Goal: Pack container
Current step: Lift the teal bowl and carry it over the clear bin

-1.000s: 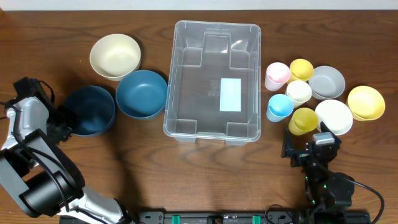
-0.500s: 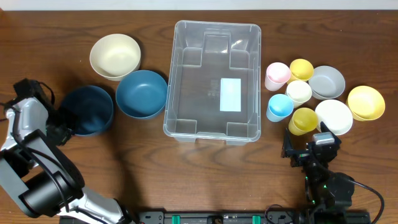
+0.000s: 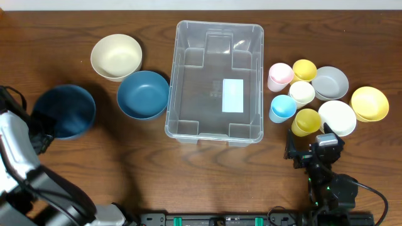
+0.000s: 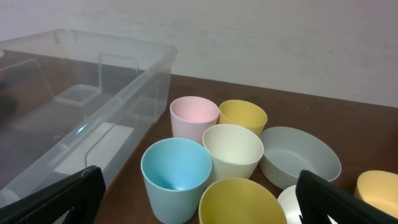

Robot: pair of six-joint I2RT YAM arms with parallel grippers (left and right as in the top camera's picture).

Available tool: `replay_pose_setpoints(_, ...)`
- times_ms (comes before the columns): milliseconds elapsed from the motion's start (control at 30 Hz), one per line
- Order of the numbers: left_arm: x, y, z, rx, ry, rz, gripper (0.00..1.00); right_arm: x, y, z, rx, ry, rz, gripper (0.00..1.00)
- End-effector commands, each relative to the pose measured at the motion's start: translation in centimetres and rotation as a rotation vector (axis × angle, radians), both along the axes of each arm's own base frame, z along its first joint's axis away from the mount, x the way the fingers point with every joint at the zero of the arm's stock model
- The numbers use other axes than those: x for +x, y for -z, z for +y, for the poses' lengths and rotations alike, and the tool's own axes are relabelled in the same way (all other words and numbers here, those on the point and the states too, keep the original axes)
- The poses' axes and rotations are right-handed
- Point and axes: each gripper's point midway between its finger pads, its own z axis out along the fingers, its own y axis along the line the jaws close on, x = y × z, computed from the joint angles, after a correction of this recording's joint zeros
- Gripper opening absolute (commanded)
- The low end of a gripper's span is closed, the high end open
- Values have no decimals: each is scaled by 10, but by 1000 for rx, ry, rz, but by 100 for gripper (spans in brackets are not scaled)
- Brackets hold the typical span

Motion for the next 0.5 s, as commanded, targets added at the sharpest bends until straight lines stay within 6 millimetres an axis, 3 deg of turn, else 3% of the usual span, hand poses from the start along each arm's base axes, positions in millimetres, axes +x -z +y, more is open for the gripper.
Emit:
replay_pose_setpoints(0, 21, -34, -13, -8, 51, -153, 6, 0, 1, 2, -6, -9, 0, 99)
replay_pose_setpoints(167, 47, -69, -41, -15, 153, -323, 6, 0, 1, 2, -6, -9, 0, 99)
replay_pose_setpoints(467, 98, -122, -141, -13, 508, -525, 6, 0, 1, 2, -6, -9, 0, 99)
